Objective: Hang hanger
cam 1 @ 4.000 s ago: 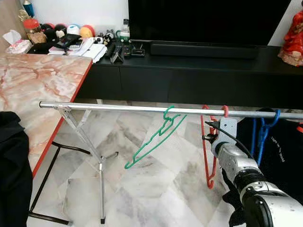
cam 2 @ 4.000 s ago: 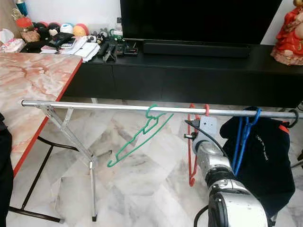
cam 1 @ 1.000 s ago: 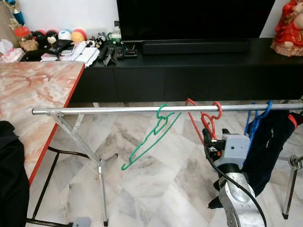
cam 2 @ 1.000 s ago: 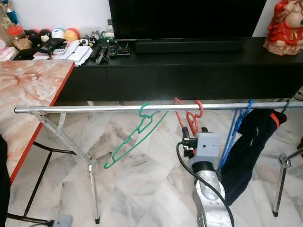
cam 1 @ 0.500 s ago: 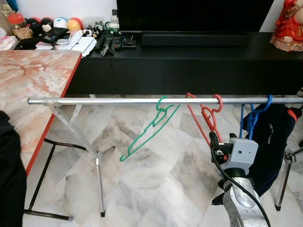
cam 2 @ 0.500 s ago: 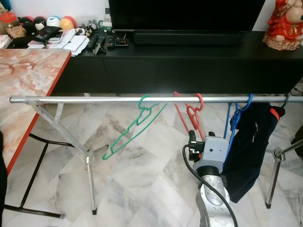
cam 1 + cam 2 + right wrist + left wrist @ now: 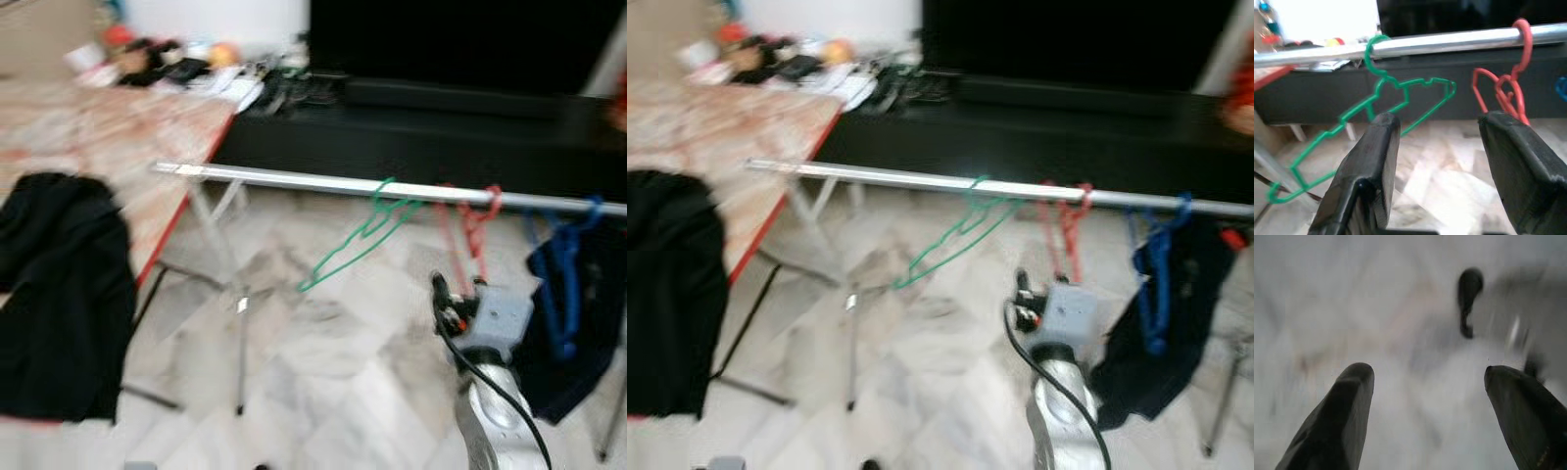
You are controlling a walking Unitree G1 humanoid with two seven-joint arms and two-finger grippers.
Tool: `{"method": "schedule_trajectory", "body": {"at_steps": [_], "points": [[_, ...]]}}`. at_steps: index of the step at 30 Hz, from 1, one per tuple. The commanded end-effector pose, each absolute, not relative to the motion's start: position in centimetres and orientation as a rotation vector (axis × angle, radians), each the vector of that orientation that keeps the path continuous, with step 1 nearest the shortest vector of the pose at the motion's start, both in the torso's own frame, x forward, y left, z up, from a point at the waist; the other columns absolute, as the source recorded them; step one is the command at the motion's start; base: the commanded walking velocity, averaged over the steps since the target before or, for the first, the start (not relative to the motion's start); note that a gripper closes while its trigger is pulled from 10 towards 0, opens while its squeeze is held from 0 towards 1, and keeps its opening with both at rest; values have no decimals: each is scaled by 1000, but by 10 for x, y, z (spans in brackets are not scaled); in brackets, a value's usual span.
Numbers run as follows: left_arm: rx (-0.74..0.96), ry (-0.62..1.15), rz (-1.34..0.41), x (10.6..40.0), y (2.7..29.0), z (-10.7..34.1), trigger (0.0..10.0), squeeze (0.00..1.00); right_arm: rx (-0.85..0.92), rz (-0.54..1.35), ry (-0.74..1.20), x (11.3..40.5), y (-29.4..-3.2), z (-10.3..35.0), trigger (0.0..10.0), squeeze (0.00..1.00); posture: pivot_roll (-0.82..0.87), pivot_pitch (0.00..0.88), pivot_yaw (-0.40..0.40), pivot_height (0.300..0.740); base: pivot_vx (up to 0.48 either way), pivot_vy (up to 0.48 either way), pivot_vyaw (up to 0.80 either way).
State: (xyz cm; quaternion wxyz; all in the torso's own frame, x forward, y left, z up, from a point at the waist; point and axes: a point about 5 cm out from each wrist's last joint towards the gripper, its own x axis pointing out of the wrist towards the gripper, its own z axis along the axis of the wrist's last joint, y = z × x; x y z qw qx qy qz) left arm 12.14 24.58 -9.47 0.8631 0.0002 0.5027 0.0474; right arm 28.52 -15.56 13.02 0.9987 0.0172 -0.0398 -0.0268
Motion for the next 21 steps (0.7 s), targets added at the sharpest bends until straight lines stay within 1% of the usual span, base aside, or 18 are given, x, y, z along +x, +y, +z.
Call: {"method": "schedule_trajectory", "body": {"at_steps": [1, 4, 11, 19, 21], "points": [[-3, 1041, 103, 128, 247, -92, 10000, 0, 29, -86, -52, 283, -164, 124, 10000, 0, -45, 115, 7, 740, -300, 0, 0], [-6, 1036, 106, 131, 245, -92, 10000, 0, 30, -93, -48, 283, -166, 124, 10000, 0, -44, 121, 3, 740, -296, 0, 0], [-14, 1034, 109, 132, 243, -92, 10000, 0, 31, -118, -25, 284, -171, 121, 10000, 0, -50, 128, 1, 740, 0, 0, 0], [-9, 1035, 107, 133, 243, -92, 10000, 0, 37, -118, 0, 284, -172, 118, 10000, 0, -63, 143, -1, 740, 0, 0, -749], [17, 1036, 93, 133, 243, -92, 10000, 0, 46, -112, 0, 284, -170, 118, 10000, 0, -61, 145, -2, 740, 0, 0, -781]]}}
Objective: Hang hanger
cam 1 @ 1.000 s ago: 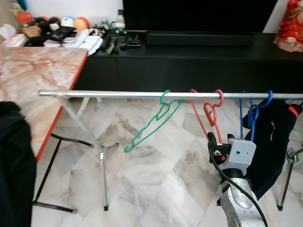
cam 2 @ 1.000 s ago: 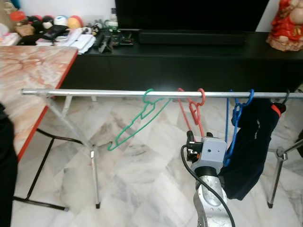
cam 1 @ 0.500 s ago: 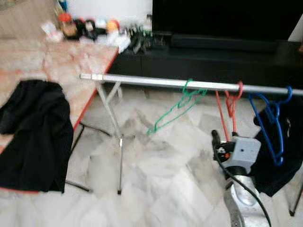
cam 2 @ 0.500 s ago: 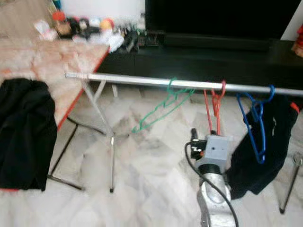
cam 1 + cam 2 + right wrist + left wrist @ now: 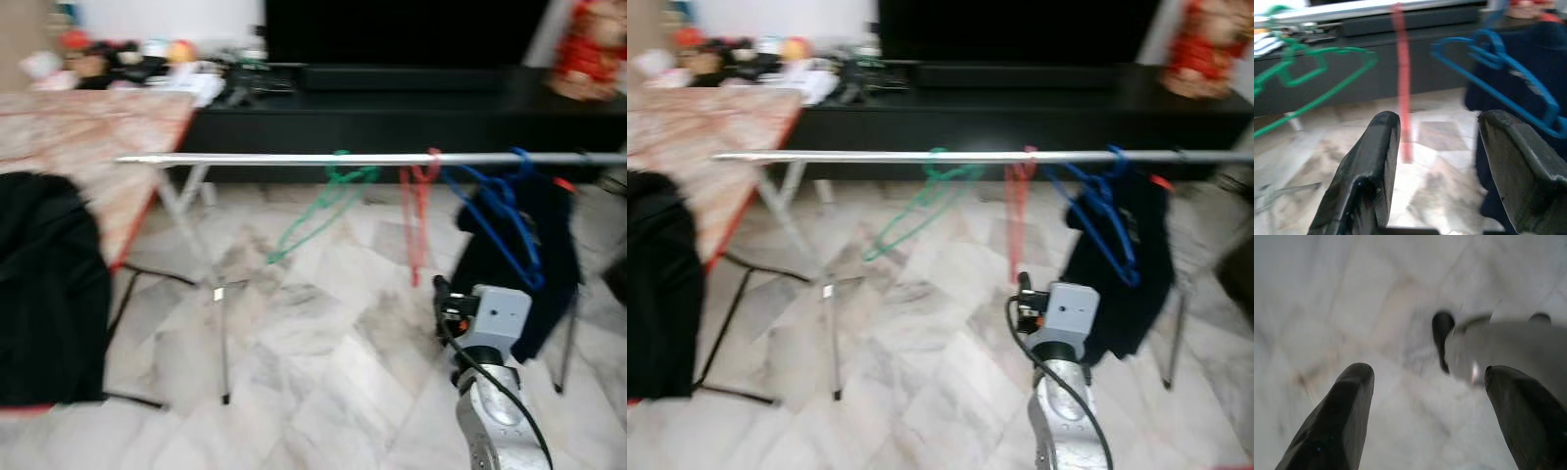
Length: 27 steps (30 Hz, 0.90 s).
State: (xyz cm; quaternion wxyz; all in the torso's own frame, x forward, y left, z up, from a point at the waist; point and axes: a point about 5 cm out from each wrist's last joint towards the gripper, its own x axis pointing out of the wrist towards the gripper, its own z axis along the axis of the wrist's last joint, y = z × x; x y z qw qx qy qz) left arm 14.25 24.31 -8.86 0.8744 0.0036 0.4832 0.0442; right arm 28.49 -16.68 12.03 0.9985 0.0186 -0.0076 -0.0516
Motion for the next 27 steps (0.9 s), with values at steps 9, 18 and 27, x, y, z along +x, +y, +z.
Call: {"method": "schedule_trajectory", "body": {"at_steps": [9, 18, 27], "points": [[15, 1036, 95, 134, 239, -93, 10000, 0, 44, -99, 7, 286, -168, 119, 10000, 0, -56, 154, -7, 740, 0, -265, -781], [7, 1037, 89, 135, 234, -94, 10000, 0, 41, -106, 8, 286, -169, 119, 10000, 0, -59, 155, -7, 740, 0, 0, -781], [7, 1036, 79, 137, 228, -95, 10000, 0, 43, -112, 9, 286, -170, 119, 10000, 0, -61, 155, -4, 740, 0, 0, -781]]}}
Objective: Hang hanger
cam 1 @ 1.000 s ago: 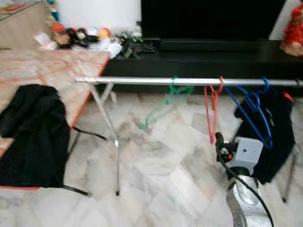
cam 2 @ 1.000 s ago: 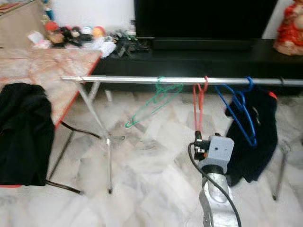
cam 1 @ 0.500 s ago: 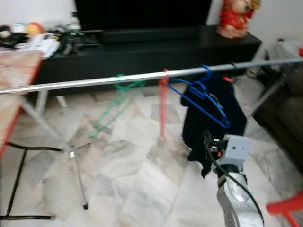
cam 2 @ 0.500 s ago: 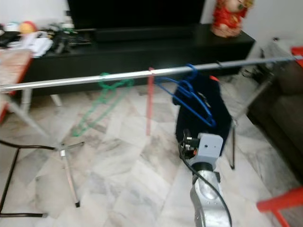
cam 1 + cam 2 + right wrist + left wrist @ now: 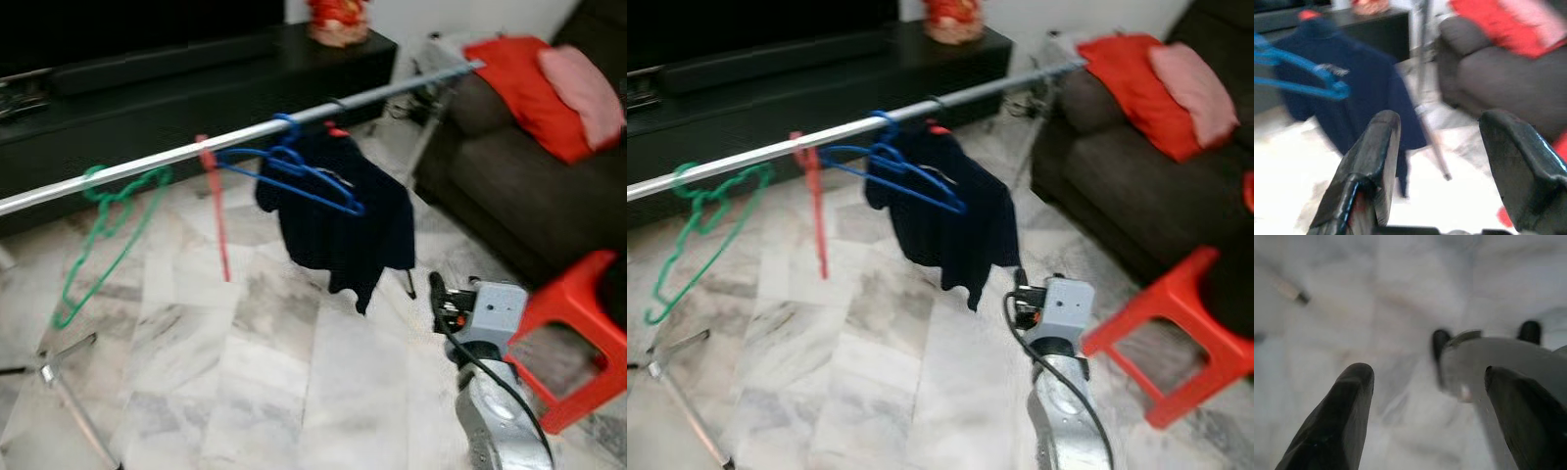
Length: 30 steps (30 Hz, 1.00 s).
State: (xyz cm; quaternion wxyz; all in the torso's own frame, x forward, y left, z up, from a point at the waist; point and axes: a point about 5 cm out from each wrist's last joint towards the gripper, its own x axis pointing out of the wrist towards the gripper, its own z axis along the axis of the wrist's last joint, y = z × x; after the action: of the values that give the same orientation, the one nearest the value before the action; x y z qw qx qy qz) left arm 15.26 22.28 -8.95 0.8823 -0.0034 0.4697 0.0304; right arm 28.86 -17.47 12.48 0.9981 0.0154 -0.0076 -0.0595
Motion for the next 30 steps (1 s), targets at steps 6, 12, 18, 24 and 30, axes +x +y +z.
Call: {"method": "schedule_trajectory", "body": {"at_steps": [6, 12, 18, 24, 30], "points": [[7, 1034, 74, 140, 223, -95, 10000, 0, 45, -108, 12, 285, -169, 118, 10000, 0, -59, 156, -5, 740, 0, 0, -781], [-5, 1038, 71, 141, 217, -96, 10000, 0, 45, -111, 13, 285, -170, 118, 10000, 0, -58, 157, -6, 740, 0, 0, -781], [-17, 973, 129, 147, 222, -92, 10000, 0, 47, -109, 11, 286, -168, 118, 10000, 0, -53, 153, -4, 740, 0, 0, -781], [-51, 785, 99, 172, 233, -74, 10000, 0, 50, -104, 3, 286, -167, 118, 10000, 0, -53, 150, -4, 740, 0, 0, -778], [56, 787, 0, 173, 228, -74, 10000, 0, 52, -99, -32, 288, -165, 122, 10000, 0, -45, 130, -6, 740, 0, 0, -129]]}}
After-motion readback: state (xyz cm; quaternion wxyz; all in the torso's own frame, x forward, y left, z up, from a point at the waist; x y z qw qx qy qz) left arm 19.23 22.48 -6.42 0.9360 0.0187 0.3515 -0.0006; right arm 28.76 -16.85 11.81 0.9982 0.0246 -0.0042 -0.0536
